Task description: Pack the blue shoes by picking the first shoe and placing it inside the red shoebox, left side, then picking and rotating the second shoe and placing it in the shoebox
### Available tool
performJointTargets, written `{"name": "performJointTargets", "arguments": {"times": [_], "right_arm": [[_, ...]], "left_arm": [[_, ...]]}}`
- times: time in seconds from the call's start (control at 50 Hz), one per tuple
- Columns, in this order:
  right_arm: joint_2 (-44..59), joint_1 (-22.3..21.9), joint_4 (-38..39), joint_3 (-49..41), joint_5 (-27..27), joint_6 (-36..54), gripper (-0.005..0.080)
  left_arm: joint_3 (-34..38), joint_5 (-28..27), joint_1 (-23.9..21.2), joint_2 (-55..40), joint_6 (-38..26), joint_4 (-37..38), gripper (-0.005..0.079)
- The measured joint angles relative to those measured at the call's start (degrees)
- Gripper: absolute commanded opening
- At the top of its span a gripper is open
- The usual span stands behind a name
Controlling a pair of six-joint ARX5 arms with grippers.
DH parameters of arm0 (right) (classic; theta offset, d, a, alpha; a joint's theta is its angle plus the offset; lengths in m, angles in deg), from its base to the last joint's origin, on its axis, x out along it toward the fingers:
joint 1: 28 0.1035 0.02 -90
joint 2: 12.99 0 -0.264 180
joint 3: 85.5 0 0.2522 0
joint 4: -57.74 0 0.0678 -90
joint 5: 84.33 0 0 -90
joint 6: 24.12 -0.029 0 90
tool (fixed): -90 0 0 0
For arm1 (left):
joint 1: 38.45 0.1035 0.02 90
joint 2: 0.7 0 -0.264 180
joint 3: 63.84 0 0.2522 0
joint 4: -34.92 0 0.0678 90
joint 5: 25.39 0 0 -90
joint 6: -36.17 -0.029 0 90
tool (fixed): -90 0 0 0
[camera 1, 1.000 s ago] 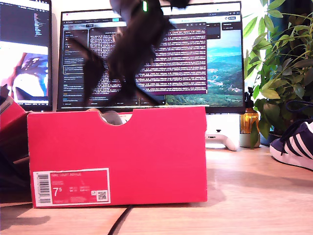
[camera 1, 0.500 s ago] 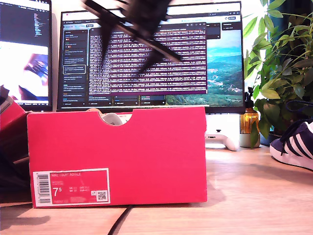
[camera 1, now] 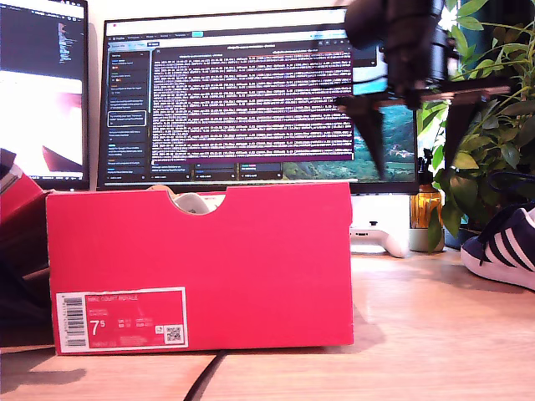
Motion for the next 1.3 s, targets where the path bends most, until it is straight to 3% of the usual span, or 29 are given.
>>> {"name": "performJointTargets", "arguments": {"times": [0.54, 1.08, 1.3], "right_arm": [[-11.76, -4.26, 0.04, -0.79, -6.58, -11.76, 0.0613], [-23.61, -9.86, -0.11, -26.67, -6.56, -23.71, 0.0606], [-26.21, -12.04, -0.17, -31.69, -6.56, -26.53, 0.0605]], "left_arm": [[0.00, 0.00, 0.00, 0.00, 0.00, 0.00, -0.0019], [0.00, 0.00, 0.00, 0.00, 0.00, 0.00, -0.0019], [0.00, 0.00, 0.00, 0.00, 0.00, 0.02, -0.0019]]}}
